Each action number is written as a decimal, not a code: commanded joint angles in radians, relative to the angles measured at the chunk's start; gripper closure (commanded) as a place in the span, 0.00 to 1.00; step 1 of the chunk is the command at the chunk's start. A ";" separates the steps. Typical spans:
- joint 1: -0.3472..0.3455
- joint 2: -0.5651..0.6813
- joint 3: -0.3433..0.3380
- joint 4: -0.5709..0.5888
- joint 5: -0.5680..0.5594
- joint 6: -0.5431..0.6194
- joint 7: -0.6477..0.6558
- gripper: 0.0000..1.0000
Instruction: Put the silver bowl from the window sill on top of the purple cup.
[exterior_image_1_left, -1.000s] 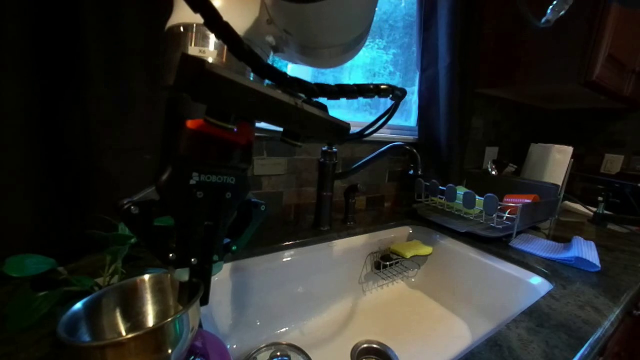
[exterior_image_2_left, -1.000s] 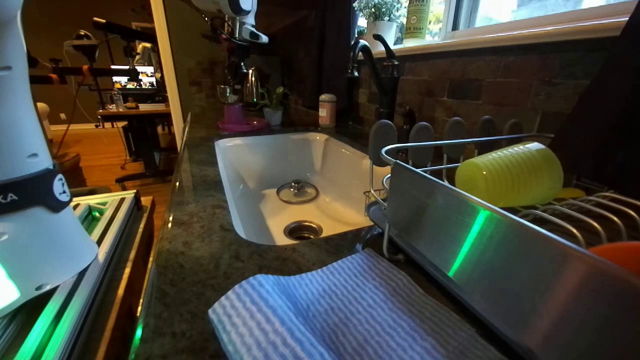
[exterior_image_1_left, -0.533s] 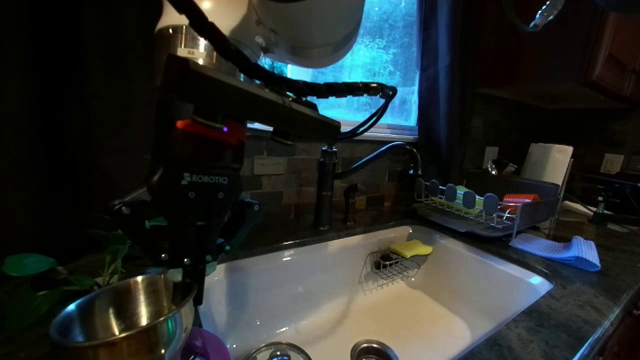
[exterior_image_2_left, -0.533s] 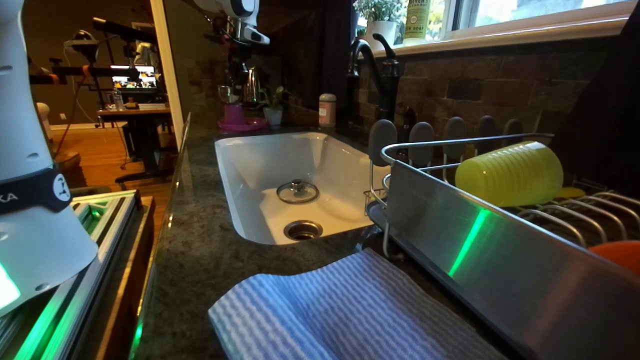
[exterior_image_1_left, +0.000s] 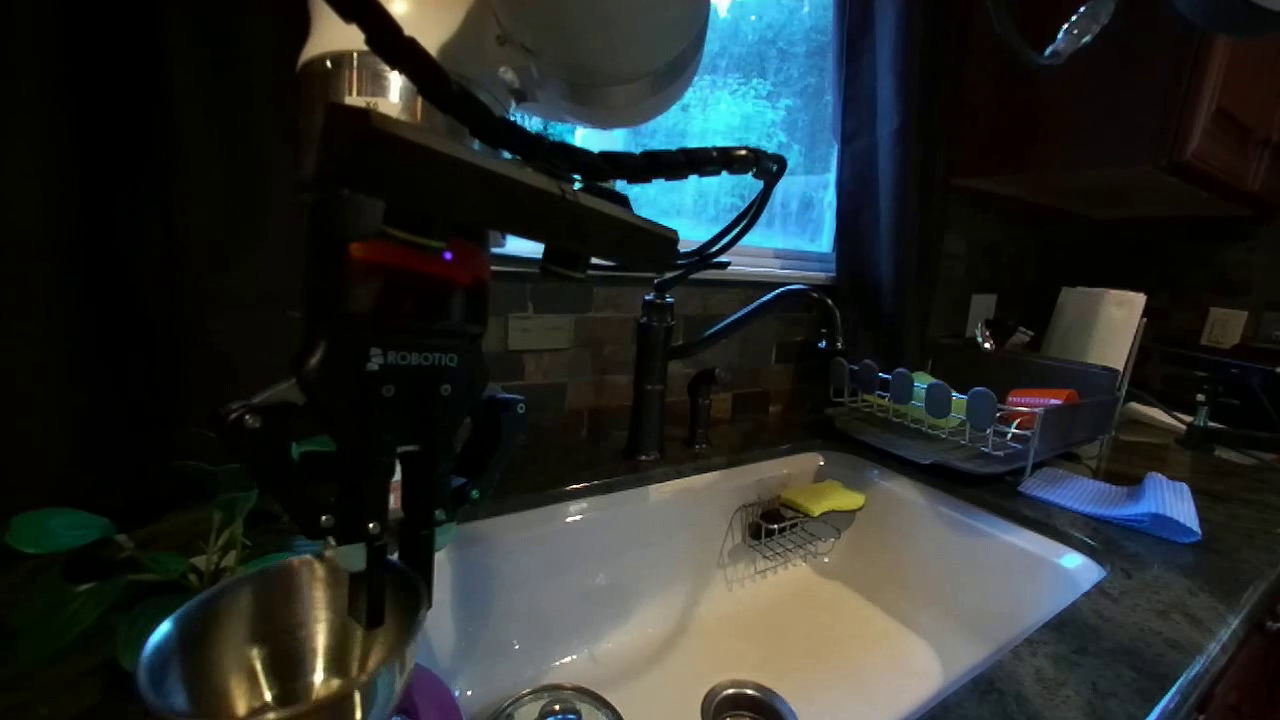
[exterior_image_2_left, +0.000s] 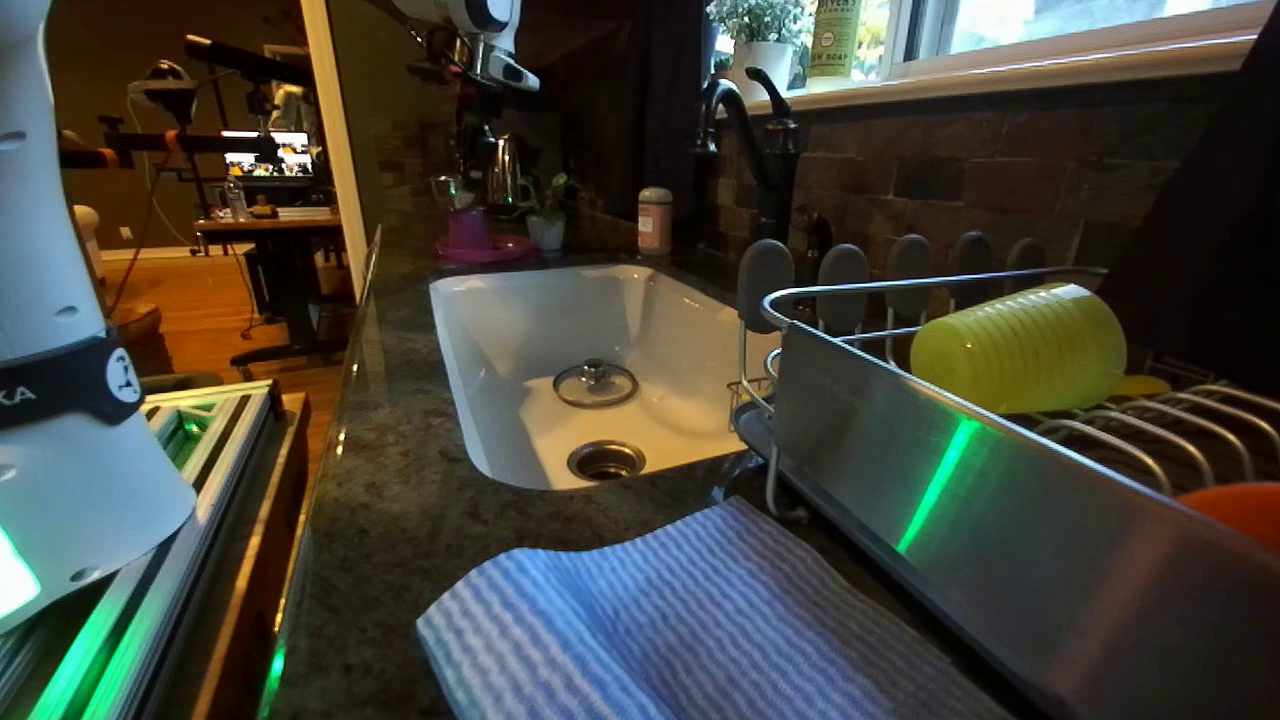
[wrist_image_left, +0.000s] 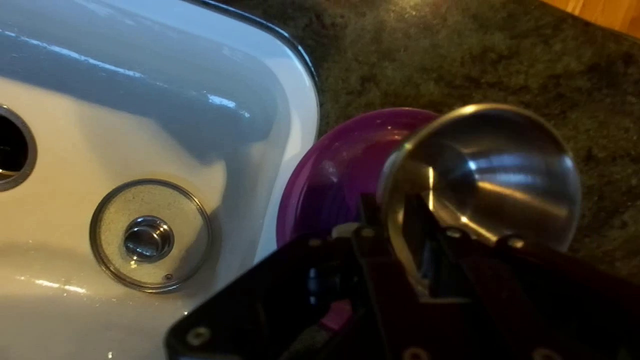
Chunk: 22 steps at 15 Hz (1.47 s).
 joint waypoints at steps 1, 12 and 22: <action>0.020 0.022 -0.015 0.043 0.027 -0.049 0.006 0.47; 0.028 0.029 -0.023 0.058 0.025 -0.052 0.009 0.55; 0.130 -0.244 -0.033 -0.129 -0.060 0.021 0.254 0.00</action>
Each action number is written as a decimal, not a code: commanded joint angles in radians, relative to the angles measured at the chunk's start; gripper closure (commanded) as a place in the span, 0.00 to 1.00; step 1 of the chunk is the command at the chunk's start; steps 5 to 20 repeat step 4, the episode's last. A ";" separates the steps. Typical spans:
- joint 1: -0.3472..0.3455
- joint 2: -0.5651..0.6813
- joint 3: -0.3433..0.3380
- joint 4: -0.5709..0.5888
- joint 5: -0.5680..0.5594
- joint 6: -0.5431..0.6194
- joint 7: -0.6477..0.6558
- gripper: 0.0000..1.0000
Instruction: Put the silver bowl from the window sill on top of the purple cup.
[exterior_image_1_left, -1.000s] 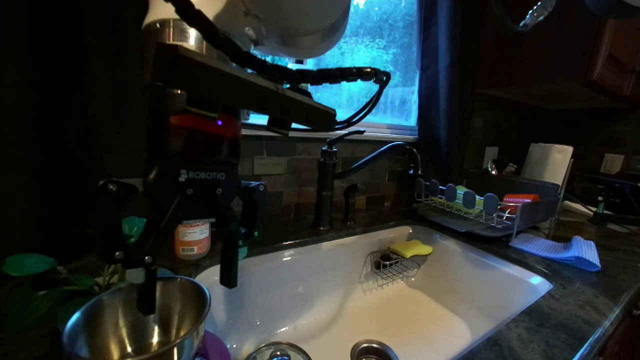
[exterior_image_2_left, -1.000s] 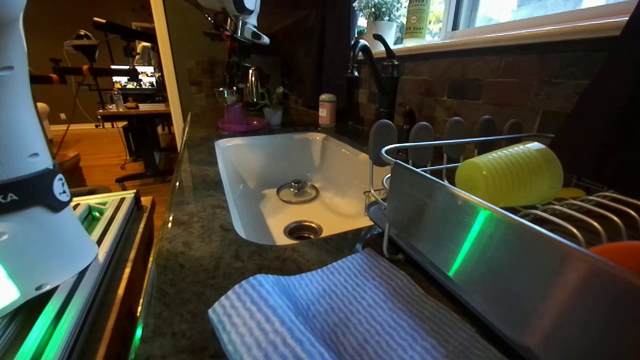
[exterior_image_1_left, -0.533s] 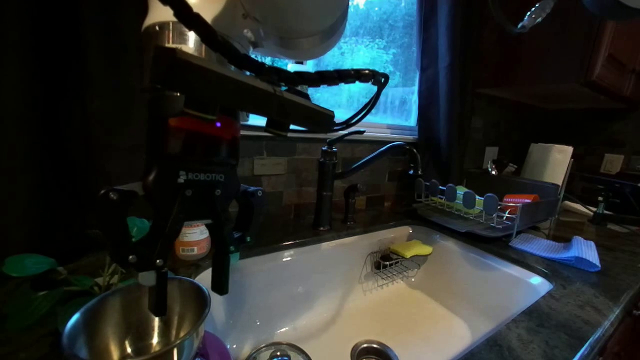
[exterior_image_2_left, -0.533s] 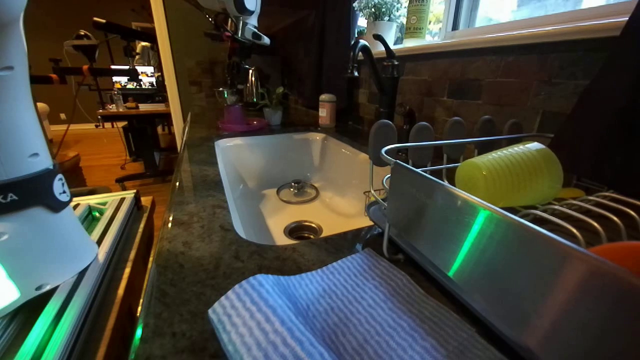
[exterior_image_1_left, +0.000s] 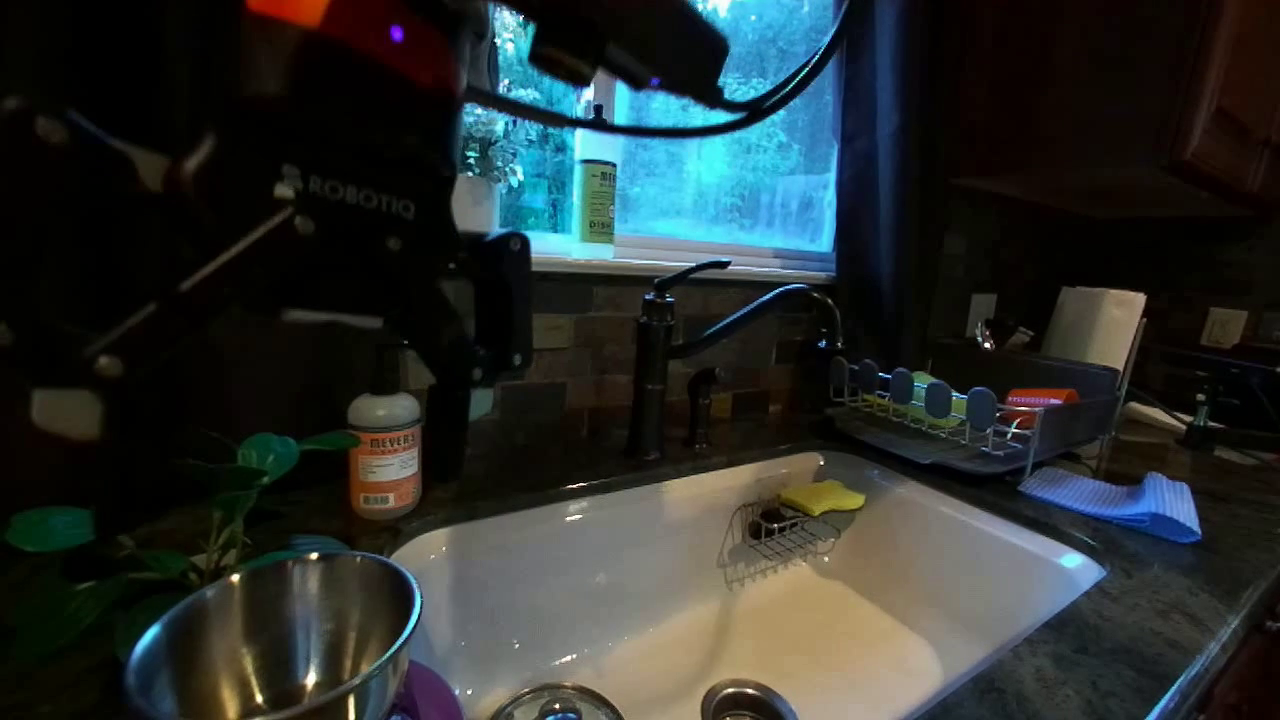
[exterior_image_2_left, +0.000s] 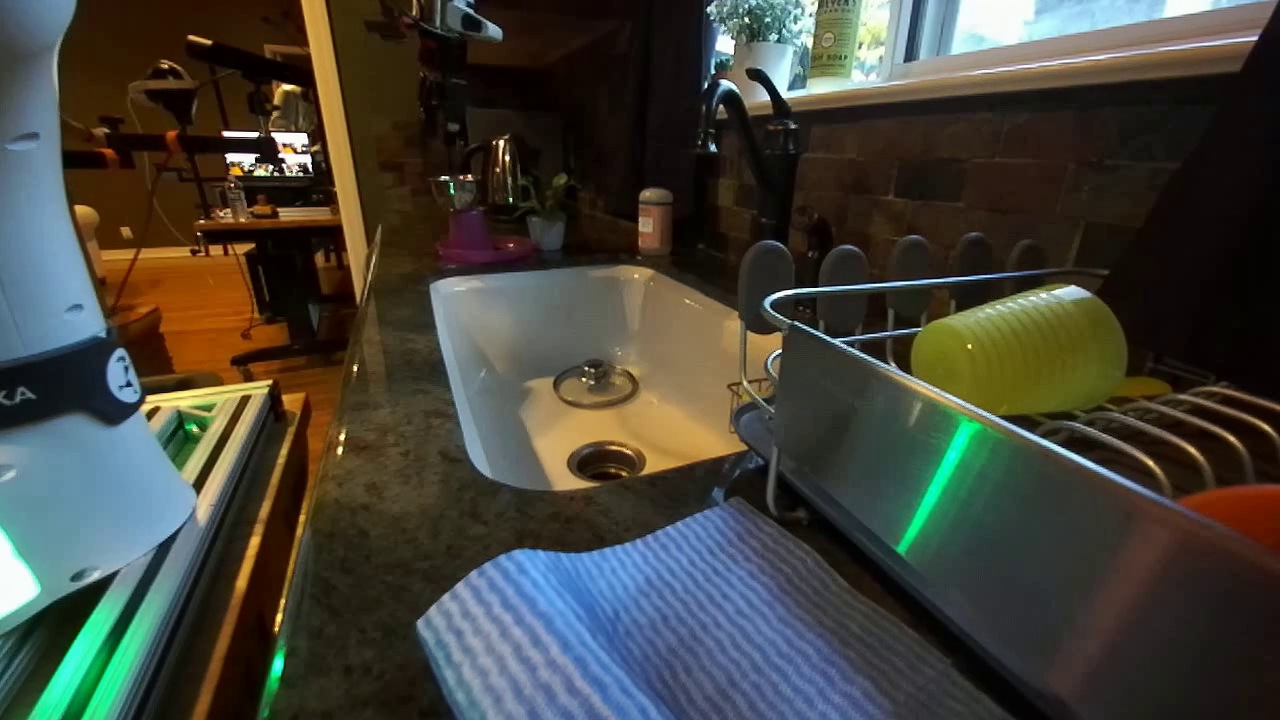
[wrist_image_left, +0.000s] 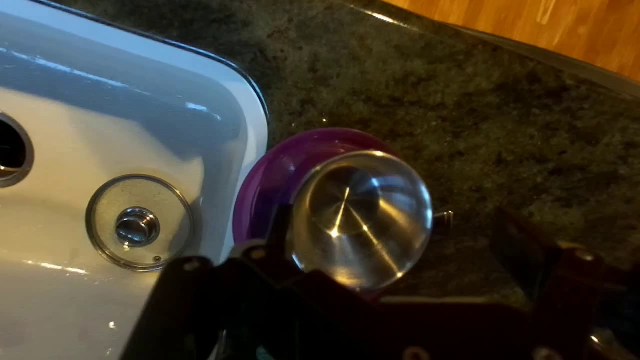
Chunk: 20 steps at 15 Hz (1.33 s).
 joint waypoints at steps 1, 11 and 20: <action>0.043 -0.188 -0.023 -0.181 -0.064 0.083 0.185 0.00; 0.021 -0.100 0.004 -0.056 -0.037 0.014 0.106 0.01; 0.021 -0.100 0.004 -0.056 -0.037 0.014 0.106 0.01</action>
